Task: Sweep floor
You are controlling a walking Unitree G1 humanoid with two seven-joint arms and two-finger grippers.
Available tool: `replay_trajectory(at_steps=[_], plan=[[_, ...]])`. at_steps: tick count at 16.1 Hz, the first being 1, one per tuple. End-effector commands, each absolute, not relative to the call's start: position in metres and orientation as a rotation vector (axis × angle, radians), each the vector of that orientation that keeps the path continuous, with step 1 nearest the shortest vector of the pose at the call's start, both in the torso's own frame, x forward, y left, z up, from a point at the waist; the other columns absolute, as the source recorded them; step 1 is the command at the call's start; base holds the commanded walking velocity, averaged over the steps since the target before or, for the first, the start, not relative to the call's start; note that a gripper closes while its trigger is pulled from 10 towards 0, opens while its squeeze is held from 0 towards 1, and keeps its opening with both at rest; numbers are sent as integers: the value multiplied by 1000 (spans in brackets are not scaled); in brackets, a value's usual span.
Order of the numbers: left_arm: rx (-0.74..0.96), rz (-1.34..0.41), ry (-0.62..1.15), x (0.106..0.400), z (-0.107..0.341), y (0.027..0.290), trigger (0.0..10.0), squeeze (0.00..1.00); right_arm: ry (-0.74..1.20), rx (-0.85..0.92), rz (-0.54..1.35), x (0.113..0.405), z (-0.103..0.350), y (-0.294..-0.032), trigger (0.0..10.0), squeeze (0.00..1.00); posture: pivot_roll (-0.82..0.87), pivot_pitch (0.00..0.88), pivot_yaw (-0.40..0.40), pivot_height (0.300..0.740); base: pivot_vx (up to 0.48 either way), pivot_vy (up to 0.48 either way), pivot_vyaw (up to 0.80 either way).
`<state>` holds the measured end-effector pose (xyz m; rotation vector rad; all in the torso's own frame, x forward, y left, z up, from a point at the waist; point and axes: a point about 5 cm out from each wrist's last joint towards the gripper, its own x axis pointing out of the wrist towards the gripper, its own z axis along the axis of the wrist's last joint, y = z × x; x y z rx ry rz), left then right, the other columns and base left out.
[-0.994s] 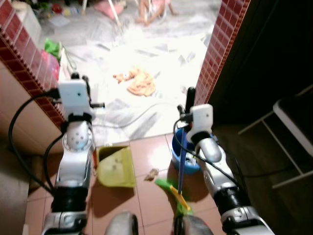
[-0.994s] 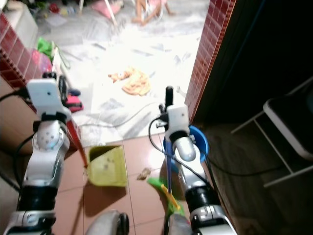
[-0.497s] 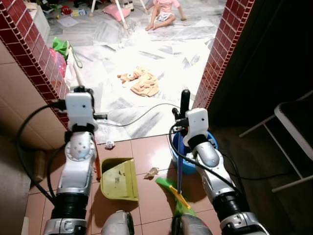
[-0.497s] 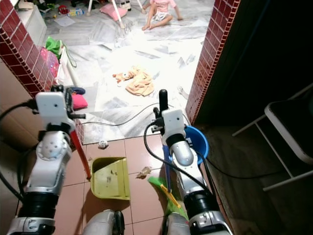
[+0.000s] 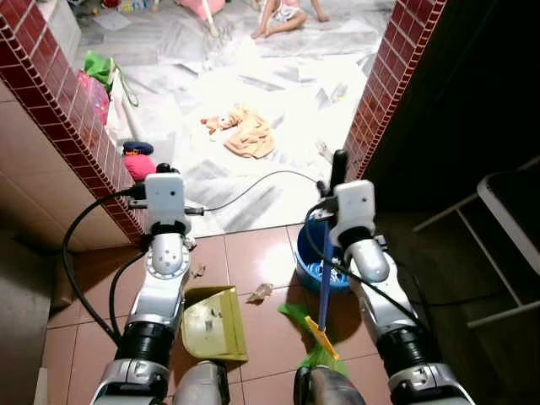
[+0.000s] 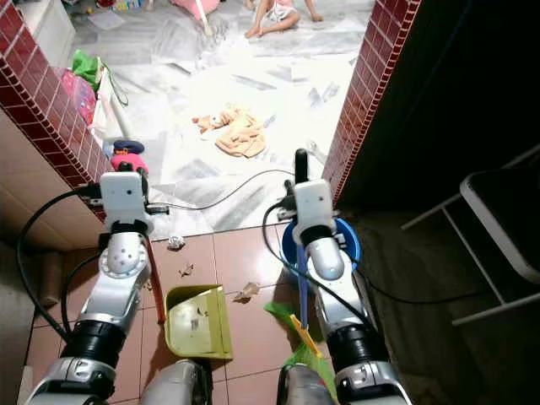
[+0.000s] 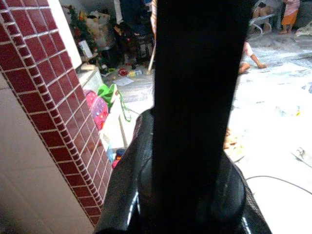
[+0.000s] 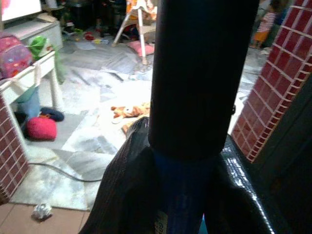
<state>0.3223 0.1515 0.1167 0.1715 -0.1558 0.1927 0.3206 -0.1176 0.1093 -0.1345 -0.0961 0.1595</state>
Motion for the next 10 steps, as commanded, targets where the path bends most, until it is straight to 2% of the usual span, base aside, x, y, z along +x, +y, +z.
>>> replay_trajectory(at_steps=[1, 4, 10], plan=[[208, 203, -238, 327, 129, 151, 10000, 0, -187, -173, 150, 328, 131, -121, 10000, 0, -88, 173, -23, 740, 0, 0, 0], [176, 280, -270, 331, 126, 156, 10000, 0, -213, -141, 147, 335, 143, -112, 10000, 0, -89, 171, -30, 740, 0, 0, 0], [149, 306, -276, 334, 124, 153, 10000, 0, -315, -140, 89, 351, 172, -99, 10000, 0, -77, 157, -35, 740, 0, 0, 0]])
